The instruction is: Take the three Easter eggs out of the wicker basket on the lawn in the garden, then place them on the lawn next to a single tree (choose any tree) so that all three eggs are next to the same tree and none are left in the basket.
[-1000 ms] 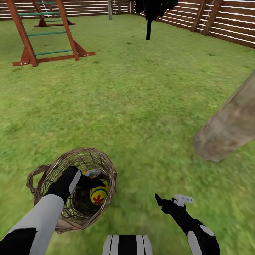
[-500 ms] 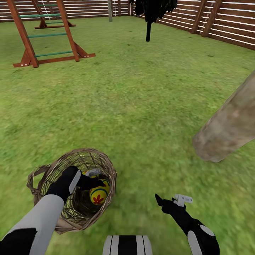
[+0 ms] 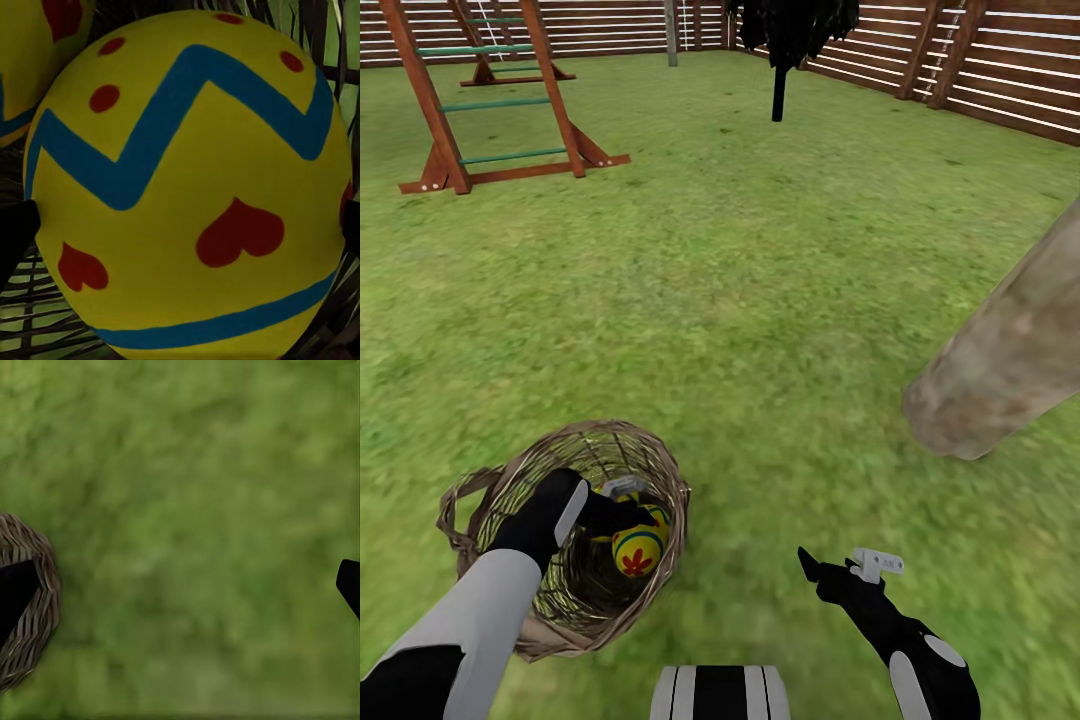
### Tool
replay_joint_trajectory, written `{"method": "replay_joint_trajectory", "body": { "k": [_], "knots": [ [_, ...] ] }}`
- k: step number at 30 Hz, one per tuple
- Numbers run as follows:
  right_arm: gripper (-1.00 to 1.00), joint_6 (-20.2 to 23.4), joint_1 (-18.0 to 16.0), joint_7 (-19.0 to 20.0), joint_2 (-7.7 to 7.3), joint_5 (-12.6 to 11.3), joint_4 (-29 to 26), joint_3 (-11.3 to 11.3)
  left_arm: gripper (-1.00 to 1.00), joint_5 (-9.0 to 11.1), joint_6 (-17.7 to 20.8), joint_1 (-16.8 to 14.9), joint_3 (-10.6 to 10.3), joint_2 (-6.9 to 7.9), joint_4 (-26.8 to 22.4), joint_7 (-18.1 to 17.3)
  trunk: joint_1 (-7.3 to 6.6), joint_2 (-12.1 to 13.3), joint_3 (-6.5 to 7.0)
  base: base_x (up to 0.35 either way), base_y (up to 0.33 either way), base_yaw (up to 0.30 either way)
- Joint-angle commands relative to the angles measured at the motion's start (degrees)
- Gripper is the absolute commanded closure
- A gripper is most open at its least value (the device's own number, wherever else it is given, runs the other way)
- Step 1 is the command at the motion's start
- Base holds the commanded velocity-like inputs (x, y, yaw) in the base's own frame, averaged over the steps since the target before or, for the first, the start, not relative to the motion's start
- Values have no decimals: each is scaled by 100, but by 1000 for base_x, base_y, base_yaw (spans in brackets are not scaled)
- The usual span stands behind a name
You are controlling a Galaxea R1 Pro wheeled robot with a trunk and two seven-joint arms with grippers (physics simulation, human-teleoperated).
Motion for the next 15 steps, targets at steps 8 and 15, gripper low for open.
{"method": "replay_joint_trajectory", "body": {
  "k": [8,15],
  "knots": [
    [-100,37,-2,29,6,-15,-6,-21,100,99,36,-2,10,-1,-13,27,-4,0,18,0,0,0],
    [-100,37,-2,29,6,-18,-6,-20,100,100,36,-2,11,3,-21,37,-4,0,18,0,0,0]
  ]
}}
